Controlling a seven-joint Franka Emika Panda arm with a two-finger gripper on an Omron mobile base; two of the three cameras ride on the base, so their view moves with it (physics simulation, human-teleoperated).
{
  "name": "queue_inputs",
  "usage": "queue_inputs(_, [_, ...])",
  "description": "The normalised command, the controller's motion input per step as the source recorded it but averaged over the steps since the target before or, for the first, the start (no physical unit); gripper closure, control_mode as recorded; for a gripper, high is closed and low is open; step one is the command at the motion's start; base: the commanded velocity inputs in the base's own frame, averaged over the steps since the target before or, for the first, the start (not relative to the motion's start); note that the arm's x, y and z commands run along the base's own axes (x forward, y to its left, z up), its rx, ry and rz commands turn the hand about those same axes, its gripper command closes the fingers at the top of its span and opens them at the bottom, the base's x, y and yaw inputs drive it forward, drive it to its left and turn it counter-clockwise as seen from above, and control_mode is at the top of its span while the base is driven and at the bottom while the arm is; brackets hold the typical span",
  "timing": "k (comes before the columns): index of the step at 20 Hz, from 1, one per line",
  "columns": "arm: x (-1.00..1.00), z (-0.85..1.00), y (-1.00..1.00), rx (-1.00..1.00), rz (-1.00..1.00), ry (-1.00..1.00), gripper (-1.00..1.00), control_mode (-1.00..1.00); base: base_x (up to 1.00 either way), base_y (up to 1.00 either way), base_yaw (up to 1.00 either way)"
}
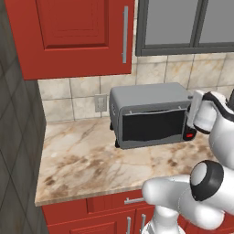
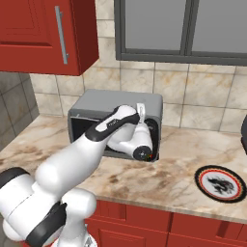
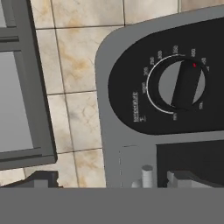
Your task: Pull the toaster oven rack outwards. Pick up the baguette from the plate and place it on the toaster oven rack. Close the toaster oven door fully and set the temperature to the lowest setting.
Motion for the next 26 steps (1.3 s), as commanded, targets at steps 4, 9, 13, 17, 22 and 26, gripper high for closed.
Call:
queue_inputs(4, [-0.41, 0.02, -0.19, 0.00, -0.02, -0.05, -1.00, -1.00, 0.00, 0.00, 0.00])
queue_inputs(9, [-0.36, 0.12, -0.21, 0.00, -0.02, -0.08, -1.00, -1.00, 0.00, 0.00, 0.00])
queue_inputs(13, [-0.32, 0.19, -0.29, 0.00, -0.01, -0.05, -1.00, -1.00, 0.00, 0.00, 0.00])
queue_inputs(17, [-0.11, 0.00, -0.28, -0.06, 0.00, 0.00, -1.00, -1.00, 0.00, 0.00, 0.00])
queue_inputs(22, [-0.09, 0.00, -0.34, -0.25, 0.00, 0.00, -1.00, -1.00, 0.00, 0.00, 0.00])
queue_inputs(26, [-0.36, 0.00, -0.20, -0.44, 0.01, 0.00, -1.00, -1.00, 0.00, 0.00, 0.00])
